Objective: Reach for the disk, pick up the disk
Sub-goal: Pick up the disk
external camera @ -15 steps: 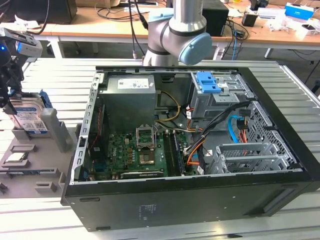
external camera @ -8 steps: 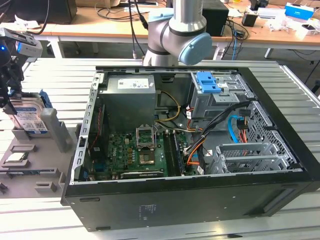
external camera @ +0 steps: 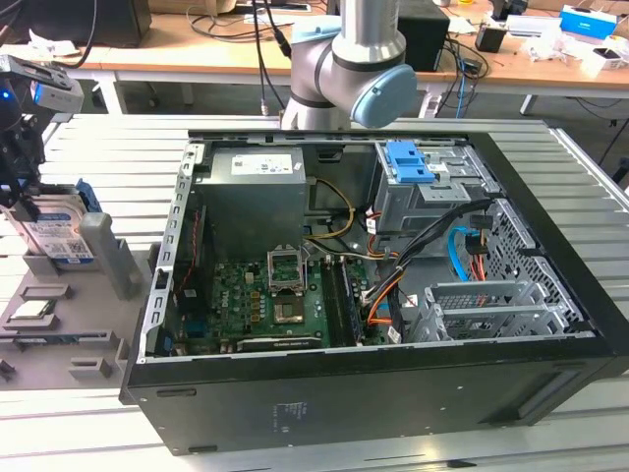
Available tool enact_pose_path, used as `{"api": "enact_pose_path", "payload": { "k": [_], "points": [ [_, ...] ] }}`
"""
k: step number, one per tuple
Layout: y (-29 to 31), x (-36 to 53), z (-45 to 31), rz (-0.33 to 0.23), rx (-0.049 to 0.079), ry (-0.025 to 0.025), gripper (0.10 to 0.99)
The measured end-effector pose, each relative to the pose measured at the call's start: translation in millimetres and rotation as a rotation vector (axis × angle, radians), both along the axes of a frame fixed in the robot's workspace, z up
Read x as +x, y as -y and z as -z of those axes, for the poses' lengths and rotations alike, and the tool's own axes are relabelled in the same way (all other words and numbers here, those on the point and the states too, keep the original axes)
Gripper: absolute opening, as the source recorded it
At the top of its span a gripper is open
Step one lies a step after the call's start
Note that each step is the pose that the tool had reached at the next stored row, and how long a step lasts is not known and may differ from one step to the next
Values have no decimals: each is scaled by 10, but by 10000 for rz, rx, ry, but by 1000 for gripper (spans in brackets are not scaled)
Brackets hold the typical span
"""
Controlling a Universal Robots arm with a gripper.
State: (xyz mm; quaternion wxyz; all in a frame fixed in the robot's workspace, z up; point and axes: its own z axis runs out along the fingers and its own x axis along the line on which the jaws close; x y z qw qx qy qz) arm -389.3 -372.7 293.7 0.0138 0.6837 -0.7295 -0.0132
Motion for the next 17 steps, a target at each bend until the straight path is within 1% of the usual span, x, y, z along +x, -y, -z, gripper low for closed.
{"api": "enact_pose_path", "payload": {
  "k": [2,7,12,15,17],
  "points": [
    [-1,0,1,0,0,1,365],
    [-46,0,1,0,1,2,365],
    [-47,0,1,-25,-1,0,365],
    [-47,0,1,-662,-1,0,365],
    [-47,0,1,-702,-2,0,365]
  ]
}}
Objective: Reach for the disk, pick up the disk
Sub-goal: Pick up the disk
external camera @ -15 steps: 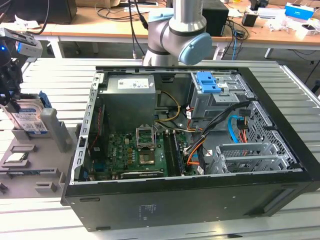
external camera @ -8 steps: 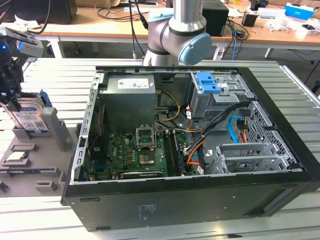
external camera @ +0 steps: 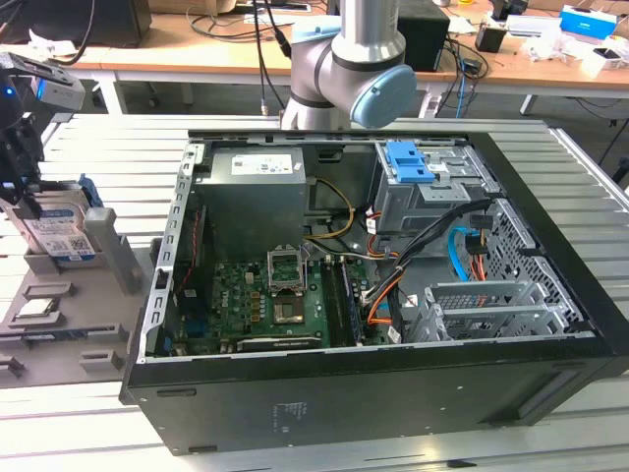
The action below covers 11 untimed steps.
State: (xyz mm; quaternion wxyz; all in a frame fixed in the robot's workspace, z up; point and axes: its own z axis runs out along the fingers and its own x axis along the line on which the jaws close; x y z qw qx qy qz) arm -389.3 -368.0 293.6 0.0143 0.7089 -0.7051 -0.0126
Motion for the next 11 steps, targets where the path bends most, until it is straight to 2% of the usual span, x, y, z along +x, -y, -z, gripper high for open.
{"api": "enact_pose_path", "payload": {
  "k": [4,11],
  "points": [
    [-1,0,1,344,-2,0,365],
    [0,0,1,363,-1,0,365]
  ]
}}
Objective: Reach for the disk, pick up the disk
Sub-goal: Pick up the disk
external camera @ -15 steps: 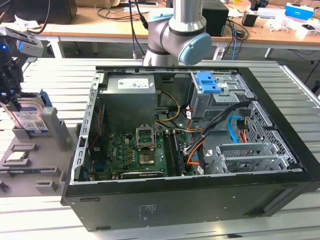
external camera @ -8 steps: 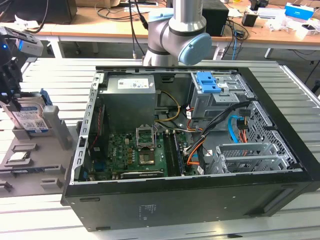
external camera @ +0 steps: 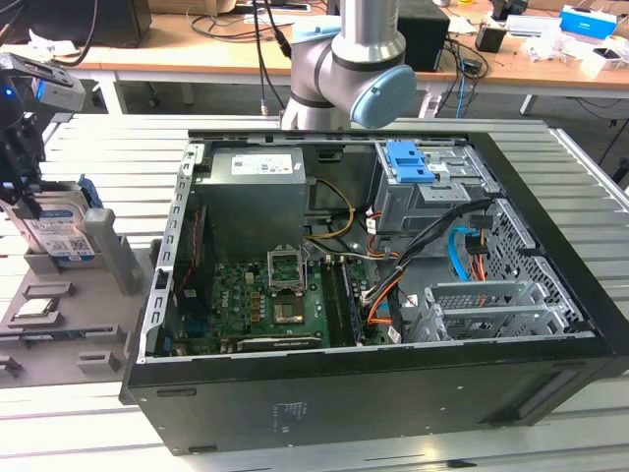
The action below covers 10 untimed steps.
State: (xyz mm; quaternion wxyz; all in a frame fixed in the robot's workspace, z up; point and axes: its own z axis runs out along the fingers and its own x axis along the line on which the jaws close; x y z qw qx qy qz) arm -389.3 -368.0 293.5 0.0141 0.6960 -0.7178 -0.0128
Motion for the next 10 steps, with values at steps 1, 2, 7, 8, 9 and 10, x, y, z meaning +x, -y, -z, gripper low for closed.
{"api": "enact_pose_path", "payload": {
  "k": [1,2,7,8,9,10],
  "points": [
    [0,0,0,2,0,0,365],
    [0,0,0,5,0,0,365],
    [0,0,0,19,0,0,365],
    [0,0,0,21,0,0,365],
    [0,0,0,23,0,0,365],
    [0,-1,-3,23,1,1,365]
  ]
}}
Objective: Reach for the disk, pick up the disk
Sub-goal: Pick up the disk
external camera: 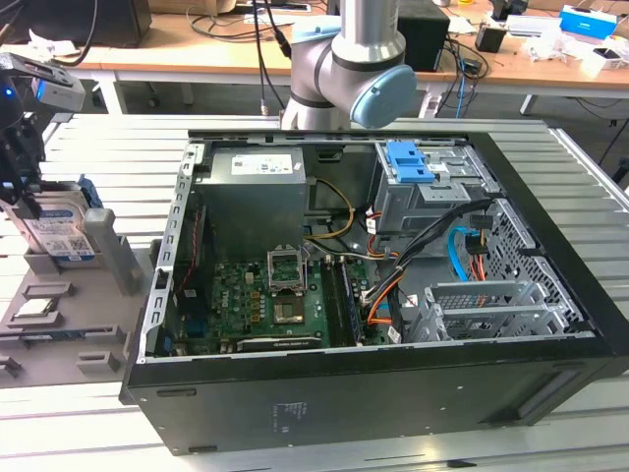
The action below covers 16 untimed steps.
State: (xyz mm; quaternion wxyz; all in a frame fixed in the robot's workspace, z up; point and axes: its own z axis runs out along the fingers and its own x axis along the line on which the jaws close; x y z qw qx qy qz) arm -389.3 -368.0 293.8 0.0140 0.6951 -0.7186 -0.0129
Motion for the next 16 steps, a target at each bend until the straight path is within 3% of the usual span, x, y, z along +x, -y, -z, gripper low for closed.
{"api": "enact_pose_path", "payload": {
  "k": [16],
  "points": [
    [0,1,-228,0,-1,-1,365]
  ]
}}
